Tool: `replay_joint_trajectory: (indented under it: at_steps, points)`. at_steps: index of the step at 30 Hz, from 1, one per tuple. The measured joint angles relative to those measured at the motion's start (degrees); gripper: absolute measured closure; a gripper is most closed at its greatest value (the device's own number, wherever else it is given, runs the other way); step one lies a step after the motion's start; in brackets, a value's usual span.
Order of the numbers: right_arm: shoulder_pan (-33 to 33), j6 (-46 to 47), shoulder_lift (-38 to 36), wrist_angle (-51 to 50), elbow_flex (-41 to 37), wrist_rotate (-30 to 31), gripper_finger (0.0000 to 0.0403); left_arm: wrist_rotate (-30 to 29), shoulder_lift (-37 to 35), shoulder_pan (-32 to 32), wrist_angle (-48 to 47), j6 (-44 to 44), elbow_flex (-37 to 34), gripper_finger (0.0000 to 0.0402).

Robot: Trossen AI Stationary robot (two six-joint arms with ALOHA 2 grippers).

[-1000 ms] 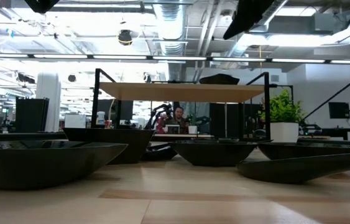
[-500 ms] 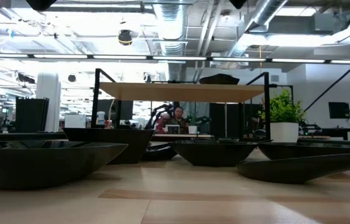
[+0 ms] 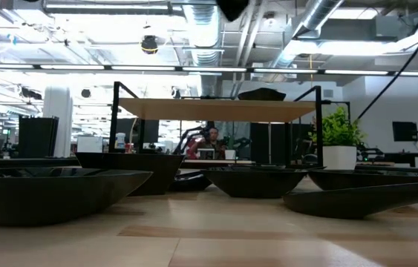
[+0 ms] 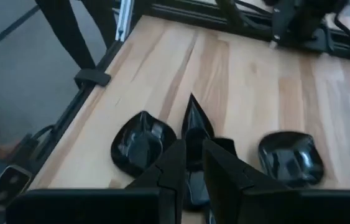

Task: Pick & Place Mini shaped plates
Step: Stack the black distorted square plate on the black distorted square plate on the shelf

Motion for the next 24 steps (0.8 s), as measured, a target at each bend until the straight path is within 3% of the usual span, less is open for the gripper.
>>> replay_joint_trajectory:
  at_steps: [5, 15, 24]
  points:
    - [0.2, -2.5, 4.6, 3.9, 0.0, -0.2, 0.0353, -0.1, 0.0, -0.3, 0.0, 0.9, 0.0, 0.0289]
    - [0.5, -2.2, 7.2, 4.8, 0.0, -0.5, 0.0353, -0.1, -0.1, -0.2, -2.9, 15.1, 0.0, 0.0289]
    - [0.5, 2.3, 7.2, 4.4, 0.0, -0.5, 0.0353, -1.1, -2.5, 3.0, -19.8, 4.4, 0.0, 0.0289]
